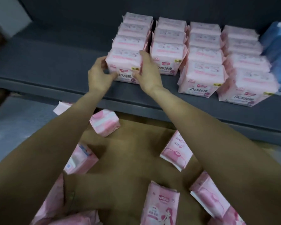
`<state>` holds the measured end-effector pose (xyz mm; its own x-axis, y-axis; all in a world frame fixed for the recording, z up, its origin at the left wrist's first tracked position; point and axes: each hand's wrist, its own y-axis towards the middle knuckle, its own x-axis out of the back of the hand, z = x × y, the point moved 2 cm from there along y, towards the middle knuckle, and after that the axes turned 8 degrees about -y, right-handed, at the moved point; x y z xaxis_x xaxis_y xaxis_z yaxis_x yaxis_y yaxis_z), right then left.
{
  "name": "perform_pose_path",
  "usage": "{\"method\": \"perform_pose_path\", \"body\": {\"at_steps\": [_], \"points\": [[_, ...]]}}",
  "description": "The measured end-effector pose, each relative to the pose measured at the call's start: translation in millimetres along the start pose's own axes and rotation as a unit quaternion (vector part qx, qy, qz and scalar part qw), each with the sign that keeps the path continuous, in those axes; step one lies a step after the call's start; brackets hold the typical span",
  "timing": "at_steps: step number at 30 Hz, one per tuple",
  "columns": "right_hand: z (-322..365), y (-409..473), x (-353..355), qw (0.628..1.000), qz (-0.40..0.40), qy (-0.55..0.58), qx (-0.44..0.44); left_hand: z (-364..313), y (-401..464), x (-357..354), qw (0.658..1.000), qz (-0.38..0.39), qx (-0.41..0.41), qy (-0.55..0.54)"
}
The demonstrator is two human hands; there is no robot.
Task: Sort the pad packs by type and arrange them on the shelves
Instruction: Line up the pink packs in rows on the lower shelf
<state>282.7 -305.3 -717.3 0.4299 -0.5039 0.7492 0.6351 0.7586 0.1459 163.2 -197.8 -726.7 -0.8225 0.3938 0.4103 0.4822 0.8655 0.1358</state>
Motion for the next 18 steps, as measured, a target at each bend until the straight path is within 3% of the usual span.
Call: {"method": "perform_pose_path", "body": {"at_steps": [6,10,13,15,18], "points": [[1,-39,-1,0.998,0.019,0.056,-0.008,-9,-43,-19,0.984,-0.144,0.032,-0.105],[-19,-118,36,0.999,0.019,0.015,0.04,-28,-97,-23,0.977,-0.139,-0.003,-0.161],[-51,-194,66,0.998,0.022,-0.016,0.049,-43,-144,-32,0.985,-0.024,-0.047,-0.164],[-78,-249,84,0.998,0.039,-0.058,0.008,-46,-179,-47,0.984,0.131,-0.042,-0.11],[-115,-318,106,0.994,0.046,-0.095,-0.038,-34,-226,-70,0.931,0.364,-0.022,0.002]]}}
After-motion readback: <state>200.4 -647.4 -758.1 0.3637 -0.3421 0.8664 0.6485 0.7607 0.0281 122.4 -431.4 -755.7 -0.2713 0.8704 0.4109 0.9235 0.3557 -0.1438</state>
